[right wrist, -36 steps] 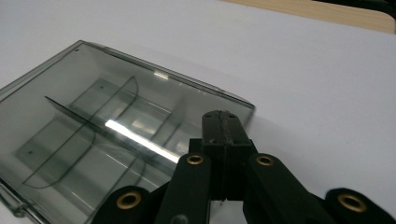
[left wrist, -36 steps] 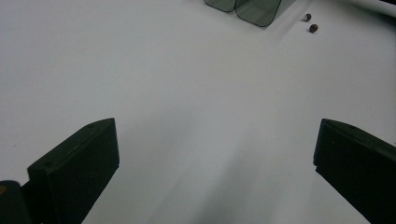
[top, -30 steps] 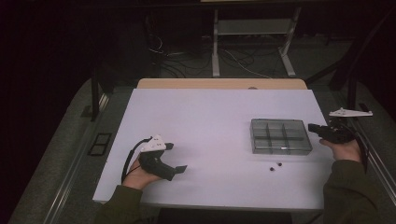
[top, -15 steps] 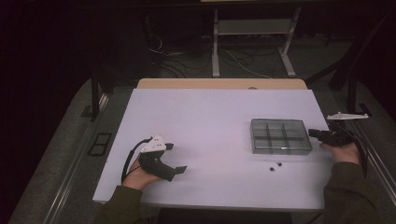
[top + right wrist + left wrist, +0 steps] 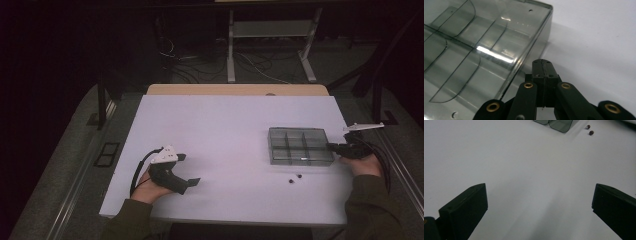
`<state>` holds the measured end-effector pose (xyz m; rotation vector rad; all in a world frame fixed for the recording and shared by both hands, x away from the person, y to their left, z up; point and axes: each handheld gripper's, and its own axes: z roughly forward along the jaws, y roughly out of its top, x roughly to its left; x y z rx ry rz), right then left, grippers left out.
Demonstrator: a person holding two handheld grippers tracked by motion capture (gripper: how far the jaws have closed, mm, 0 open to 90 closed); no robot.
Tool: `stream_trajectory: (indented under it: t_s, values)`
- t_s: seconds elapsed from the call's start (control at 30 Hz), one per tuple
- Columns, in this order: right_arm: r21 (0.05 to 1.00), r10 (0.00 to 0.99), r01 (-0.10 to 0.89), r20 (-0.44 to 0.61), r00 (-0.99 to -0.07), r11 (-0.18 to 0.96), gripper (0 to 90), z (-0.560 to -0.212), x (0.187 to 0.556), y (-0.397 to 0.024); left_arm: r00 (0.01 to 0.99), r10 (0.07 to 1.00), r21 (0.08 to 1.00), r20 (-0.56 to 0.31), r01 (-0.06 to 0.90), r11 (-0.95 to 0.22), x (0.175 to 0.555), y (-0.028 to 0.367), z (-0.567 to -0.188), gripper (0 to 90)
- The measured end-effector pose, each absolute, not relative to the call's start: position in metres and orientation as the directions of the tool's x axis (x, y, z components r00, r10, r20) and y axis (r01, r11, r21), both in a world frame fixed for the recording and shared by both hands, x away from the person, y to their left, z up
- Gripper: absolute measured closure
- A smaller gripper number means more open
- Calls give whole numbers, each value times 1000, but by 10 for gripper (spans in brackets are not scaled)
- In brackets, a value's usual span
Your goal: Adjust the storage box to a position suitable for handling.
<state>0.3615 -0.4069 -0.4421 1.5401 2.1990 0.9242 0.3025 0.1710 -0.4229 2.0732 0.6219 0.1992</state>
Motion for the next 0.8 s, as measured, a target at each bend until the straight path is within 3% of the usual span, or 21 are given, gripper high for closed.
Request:
stream_trajectory:
  t_s: [0.8]
  values:
    - [648,906,723,120,-406,238,891,-444,361,-394,859,500,827,-104,354,-437,303,171,-423,0]
